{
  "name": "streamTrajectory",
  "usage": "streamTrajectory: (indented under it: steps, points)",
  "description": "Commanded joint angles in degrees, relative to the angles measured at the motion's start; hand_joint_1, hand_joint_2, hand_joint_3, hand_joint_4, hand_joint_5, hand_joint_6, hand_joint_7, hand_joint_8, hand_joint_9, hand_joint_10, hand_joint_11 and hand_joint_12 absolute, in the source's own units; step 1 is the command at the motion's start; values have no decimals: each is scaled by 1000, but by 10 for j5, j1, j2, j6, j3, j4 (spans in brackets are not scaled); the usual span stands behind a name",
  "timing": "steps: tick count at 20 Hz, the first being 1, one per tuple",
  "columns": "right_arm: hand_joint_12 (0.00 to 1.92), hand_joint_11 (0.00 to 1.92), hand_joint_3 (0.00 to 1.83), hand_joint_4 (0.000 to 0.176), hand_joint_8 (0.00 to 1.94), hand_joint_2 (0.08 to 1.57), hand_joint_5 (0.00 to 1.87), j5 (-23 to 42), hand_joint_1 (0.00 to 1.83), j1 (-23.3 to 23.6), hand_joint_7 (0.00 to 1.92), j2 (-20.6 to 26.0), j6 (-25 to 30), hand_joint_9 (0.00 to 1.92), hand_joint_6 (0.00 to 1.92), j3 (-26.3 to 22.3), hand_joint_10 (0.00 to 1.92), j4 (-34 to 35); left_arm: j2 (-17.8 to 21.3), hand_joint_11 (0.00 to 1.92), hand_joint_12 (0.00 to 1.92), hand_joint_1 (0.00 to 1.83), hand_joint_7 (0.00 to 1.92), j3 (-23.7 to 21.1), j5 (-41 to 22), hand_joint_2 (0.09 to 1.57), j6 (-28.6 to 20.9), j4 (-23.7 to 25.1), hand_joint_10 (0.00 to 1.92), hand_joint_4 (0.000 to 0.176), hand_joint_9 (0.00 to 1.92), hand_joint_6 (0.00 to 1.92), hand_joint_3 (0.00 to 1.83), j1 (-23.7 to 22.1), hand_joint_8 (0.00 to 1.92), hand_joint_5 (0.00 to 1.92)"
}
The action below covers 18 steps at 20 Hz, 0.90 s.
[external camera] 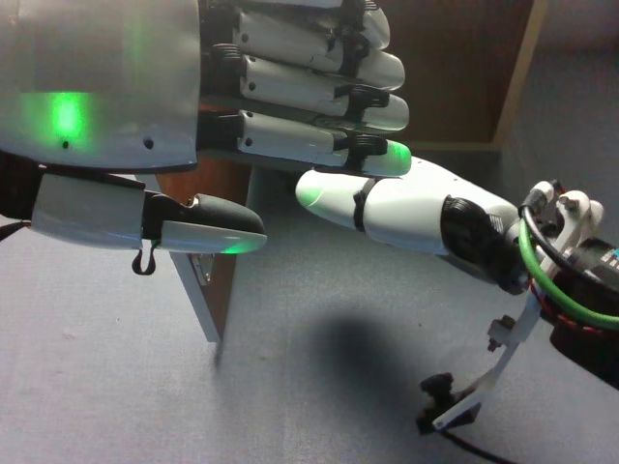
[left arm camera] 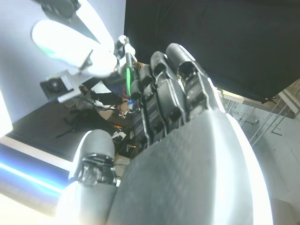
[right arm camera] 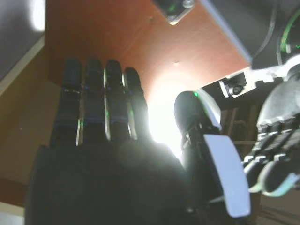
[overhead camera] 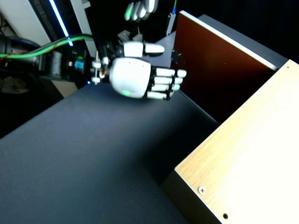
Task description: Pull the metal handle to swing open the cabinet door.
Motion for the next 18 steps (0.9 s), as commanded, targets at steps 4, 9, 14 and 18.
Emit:
streamTrajectory:
  steps: [4, 9, 14, 18]
  points:
    - [899, 0, 0, 0, 1, 1563, 313, 25, 0, 0, 339, 9, 6, 314, 2, 26, 3, -16, 4, 38, 817, 0, 390, 1, -13, 1571, 6, -54, 3, 0, 368, 2, 54, -6, 2, 352]
    - [908, 0, 0, 0, 1, 1564, 318, -7, 0, 0, 343, 15, 6, 317, 3, 67, 2, -15, 4, 29, 812, 0, 387, 1, -13, 1571, 6, -54, 0, 0, 364, 0, 54, -6, 0, 346]
    - [904, 0, 0, 0, 1, 1564, 320, -57, 0, 0, 343, 23, 6, 314, 3, 95, 1, -15, 4, 23, 812, 0, 385, 1, -13, 1571, 6, -54, 0, 0, 363, 1, 52, -6, 0, 344]
    - [905, 0, 0, 0, 1, 1554, 322, -90, 0, 0, 349, 28, 6, 318, 1, 114, 1, -14, 4, 37, 809, 0, 390, 1, -13, 1571, 6, -54, 2, 0, 369, 3, 34, -6, 2, 352]
